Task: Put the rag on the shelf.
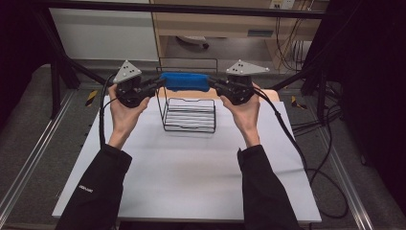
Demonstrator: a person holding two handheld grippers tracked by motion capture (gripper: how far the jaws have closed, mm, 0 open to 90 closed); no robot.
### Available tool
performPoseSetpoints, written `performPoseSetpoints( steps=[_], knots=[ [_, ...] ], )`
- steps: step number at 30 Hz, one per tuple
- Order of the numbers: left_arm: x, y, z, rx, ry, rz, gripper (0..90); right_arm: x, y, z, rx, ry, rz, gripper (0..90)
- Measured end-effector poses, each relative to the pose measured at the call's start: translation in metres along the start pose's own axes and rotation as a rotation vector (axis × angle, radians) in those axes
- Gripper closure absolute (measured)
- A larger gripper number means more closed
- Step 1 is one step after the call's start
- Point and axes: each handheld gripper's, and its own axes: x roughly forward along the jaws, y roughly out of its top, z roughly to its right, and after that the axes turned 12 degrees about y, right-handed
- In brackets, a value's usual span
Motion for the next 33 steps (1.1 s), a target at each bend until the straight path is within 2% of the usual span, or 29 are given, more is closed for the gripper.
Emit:
performPoseSetpoints(
  steps=[3, 5, 8, 12, 14, 16, 18, 24, 28, 33],
  knots=[
    [-0.002, 0.003, -0.002, -0.012, -0.008, -0.018, 77.0, 0.001, -0.002, 0.000, -0.003, 0.005, -0.006, 85.6],
    [-0.006, 0.008, -0.004, -0.017, 0.004, -0.022, 73.8, 0.002, -0.005, 0.000, -0.001, 0.008, -0.009, 85.6],
    [-0.011, 0.017, -0.006, -0.034, -0.009, -0.004, 68.3, 0.003, -0.007, 0.000, -0.001, 0.011, -0.011, 85.6],
    [-0.015, 0.028, -0.008, -0.051, -0.018, 0.003, 68.1, 0.005, -0.010, 0.000, -0.002, 0.017, -0.020, 85.4],
    [-0.012, 0.031, -0.007, -0.057, -0.034, -0.026, 71.4, 0.006, -0.012, 0.000, -0.006, 0.020, -0.024, 85.3],
    [-0.008, 0.030, -0.005, -0.048, -0.044, -0.057, 76.4, 0.007, -0.012, -0.001, -0.010, 0.023, -0.025, 85.2],
    [-0.003, 0.026, -0.003, -0.015, -0.036, -0.101, 81.2, 0.007, -0.013, -0.001, -0.011, 0.024, -0.024, 85.0],
    [0.008, 0.012, 0.001, 0.005, -0.074, -0.180, 89.5, 0.006, -0.014, -0.002, -0.025, 0.032, -0.035, 83.4],
    [0.011, 0.006, 0.001, 0.018, -0.083, -0.203, 89.9, 0.007, -0.015, -0.002, -0.033, 0.037, -0.047, 80.4],
    [0.013, 0.001, 0.001, 0.025, -0.075, -0.210, 89.9, 0.006, -0.015, -0.002, -0.021, 0.052, -0.045, 72.7]
  ],
)
